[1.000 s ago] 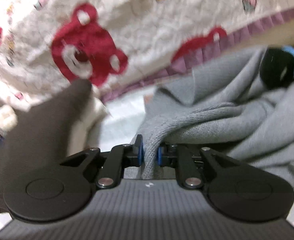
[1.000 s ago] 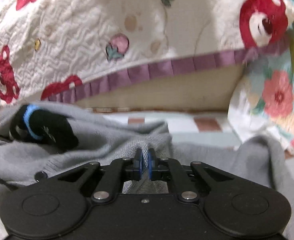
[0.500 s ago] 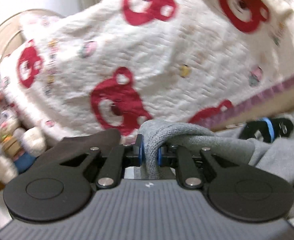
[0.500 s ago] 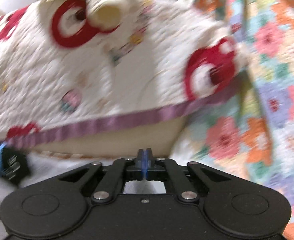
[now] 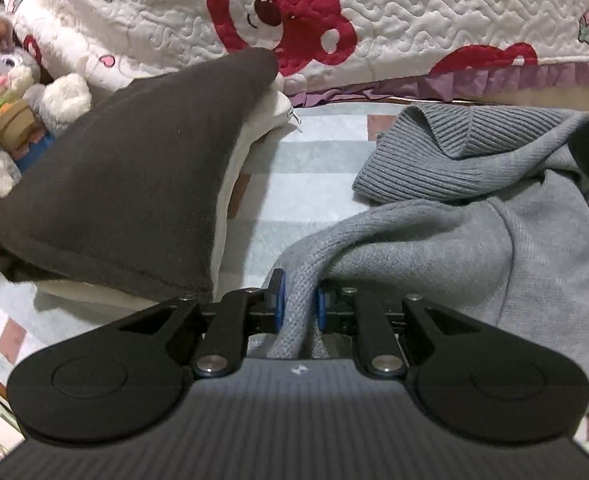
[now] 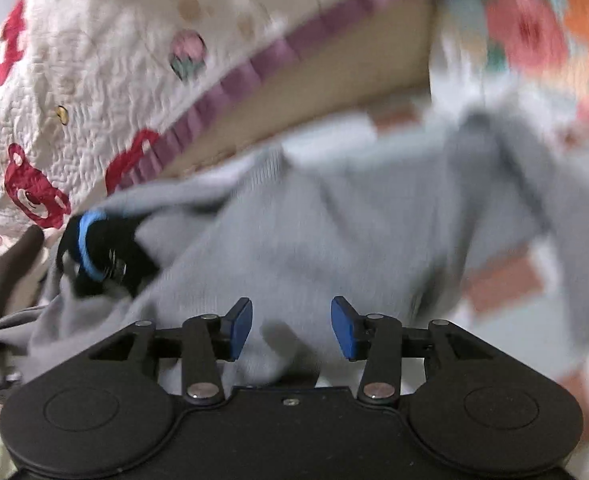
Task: Fold clothes
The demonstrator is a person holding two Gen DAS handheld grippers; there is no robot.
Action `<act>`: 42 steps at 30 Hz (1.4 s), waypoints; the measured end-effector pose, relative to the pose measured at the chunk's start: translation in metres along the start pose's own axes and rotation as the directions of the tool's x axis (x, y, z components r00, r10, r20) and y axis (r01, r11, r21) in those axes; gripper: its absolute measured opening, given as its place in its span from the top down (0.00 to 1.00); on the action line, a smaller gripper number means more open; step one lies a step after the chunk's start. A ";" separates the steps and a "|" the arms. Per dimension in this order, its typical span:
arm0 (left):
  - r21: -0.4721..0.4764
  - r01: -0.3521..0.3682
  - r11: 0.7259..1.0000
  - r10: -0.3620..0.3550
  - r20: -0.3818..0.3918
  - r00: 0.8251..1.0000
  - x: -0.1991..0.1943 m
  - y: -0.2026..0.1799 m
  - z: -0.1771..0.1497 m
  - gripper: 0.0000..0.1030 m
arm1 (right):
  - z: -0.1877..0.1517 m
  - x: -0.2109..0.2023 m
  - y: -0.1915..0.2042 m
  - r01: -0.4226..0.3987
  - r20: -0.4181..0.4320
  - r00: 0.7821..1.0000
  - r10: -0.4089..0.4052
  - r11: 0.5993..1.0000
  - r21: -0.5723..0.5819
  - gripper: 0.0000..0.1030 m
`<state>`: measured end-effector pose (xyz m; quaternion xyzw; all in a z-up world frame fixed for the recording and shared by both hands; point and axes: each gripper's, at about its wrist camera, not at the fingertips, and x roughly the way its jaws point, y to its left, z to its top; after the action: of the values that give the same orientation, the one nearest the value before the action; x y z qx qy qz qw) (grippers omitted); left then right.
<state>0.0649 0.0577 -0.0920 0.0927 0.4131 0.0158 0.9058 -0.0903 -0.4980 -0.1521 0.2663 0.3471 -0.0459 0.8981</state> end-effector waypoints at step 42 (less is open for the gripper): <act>0.449 0.586 0.675 -0.585 -0.159 0.796 -0.049 -0.180 -0.124 0.68 | -0.063 0.034 0.076 0.013 -0.133 0.990 -0.040 0.980 -0.199 0.49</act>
<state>-0.0696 -0.1053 -0.1675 0.1750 0.4124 -0.3764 0.8109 -0.0821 -0.3977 -0.1790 0.1737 0.4140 -0.0051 0.8935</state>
